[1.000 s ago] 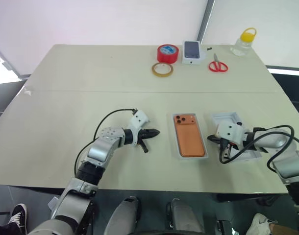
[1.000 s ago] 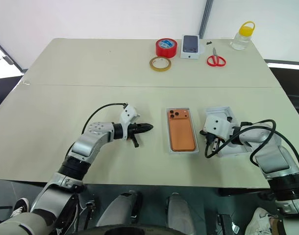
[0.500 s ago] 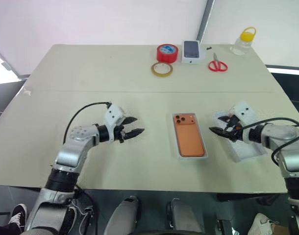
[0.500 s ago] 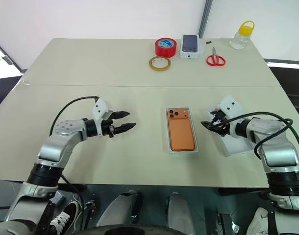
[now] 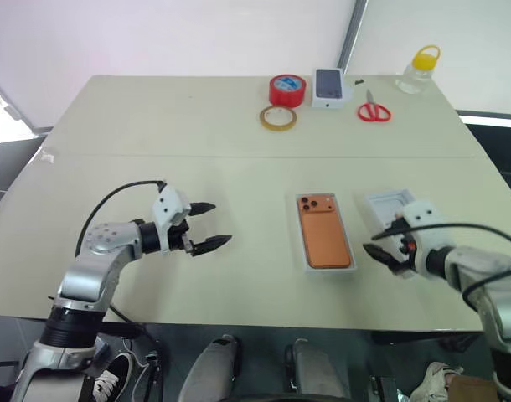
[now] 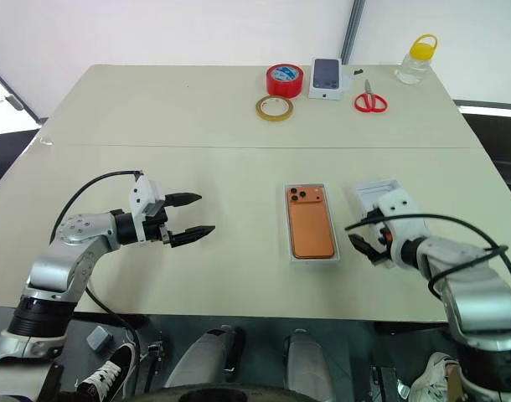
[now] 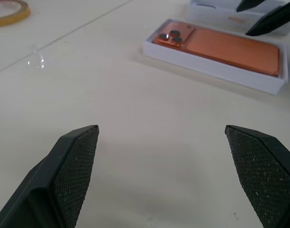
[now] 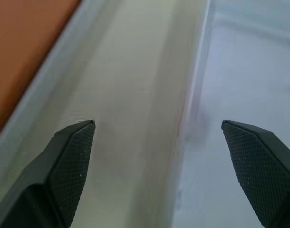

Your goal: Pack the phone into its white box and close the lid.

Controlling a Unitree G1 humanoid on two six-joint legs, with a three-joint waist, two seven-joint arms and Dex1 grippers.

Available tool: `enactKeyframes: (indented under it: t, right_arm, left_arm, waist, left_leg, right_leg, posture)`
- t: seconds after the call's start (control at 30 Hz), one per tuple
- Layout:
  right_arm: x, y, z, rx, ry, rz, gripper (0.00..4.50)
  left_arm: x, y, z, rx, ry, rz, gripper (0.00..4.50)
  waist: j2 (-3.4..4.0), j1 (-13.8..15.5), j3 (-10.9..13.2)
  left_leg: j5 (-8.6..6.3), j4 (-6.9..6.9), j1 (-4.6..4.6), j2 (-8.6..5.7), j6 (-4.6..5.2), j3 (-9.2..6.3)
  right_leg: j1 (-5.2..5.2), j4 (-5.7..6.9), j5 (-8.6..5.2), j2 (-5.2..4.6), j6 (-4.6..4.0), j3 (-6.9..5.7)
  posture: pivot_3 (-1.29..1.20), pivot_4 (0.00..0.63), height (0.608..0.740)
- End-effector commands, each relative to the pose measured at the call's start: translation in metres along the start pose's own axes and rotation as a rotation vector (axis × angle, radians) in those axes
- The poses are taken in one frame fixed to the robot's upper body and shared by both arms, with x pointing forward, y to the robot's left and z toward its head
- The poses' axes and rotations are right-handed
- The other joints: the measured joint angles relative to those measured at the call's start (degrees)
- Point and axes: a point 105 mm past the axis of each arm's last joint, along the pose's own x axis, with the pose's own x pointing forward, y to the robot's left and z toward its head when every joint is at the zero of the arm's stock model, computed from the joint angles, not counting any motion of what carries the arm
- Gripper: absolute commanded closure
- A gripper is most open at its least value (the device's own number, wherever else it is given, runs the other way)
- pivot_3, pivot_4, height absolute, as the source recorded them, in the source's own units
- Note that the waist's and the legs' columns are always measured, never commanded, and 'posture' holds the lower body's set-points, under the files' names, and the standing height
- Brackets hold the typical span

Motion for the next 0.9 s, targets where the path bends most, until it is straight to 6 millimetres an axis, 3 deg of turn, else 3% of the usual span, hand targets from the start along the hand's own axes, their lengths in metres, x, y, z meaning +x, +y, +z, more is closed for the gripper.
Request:
enactKeyframes:
  t: [0.03, 0.2, 0.47, 0.7, 0.9]
  right_arm:
    - [-0.011, -0.006, 0.013, 0.001, -0.044, -0.052, 0.05]
    - [-0.008, -0.002, 0.03, 0.058, -0.03, -0.01, 0.05]
    - [0.0, 0.002, 0.033, 0.126, 0.145, 0.091, 0.05]
    - [0.004, -0.019, 0.031, 0.13, 0.234, 0.032, 0.05]
    - [0.007, -0.006, 0.026, 0.126, 0.259, 0.102, 0.05]
  left_arm:
    - [-0.007, 0.002, 0.018, 0.134, -0.072, 0.041, 0.03]
    - [-0.016, -0.007, 0.023, 0.147, -0.15, -0.037, 0.03]
    - [-0.022, -0.009, 0.028, 0.17, -0.186, -0.063, 0.03]
    - [-0.02, -0.017, 0.03, 0.156, -0.209, -0.053, 0.03]
    - [-0.02, -0.02, 0.026, 0.147, -0.206, -0.035, 0.03]
  waist:
    - [0.0, -0.27, 0.0]
    - [0.08, -0.53, 0.05]
    - [0.1, 0.01, 0.08]
    - [0.1, -0.04, 0.09]
    - [0.12, -0.19, 0.11]
  left_leg:
    - [0.0, 0.01, 0.02, 0.02, 0.0, 0.0]
    - [0.0, -0.02, 0.03, 0.05, 0.0, 0.01]
    - [-0.01, -0.02, 0.0, 0.03, 0.02, 0.02]
    - [-0.02, -0.03, -0.01, 0.03, 0.03, 0.03]
    - [-0.02, -0.05, -0.01, 0.05, 0.03, 0.03]
  right_leg:
    - [0.01, 0.01, 0.0, 0.01, 0.0, 0.0]
    - [-0.02, 0.03, 0.0, 0.04, -0.02, -0.01]
    - [0.0, -0.04, 0.0, 0.01, -0.02, -0.02]
    - [0.0, -0.06, 0.0, -0.01, -0.02, -0.03]
    - [-0.01, -0.05, 0.0, 0.01, -0.02, -0.02]
  posture:
    - [0.0, 0.15, 0.74]
    - [0.0, 0.15, 0.74]
    - [0.0, 0.15, 0.74]
    - [0.0, 0.15, 0.74]
    - [0.0, 0.15, 0.74]
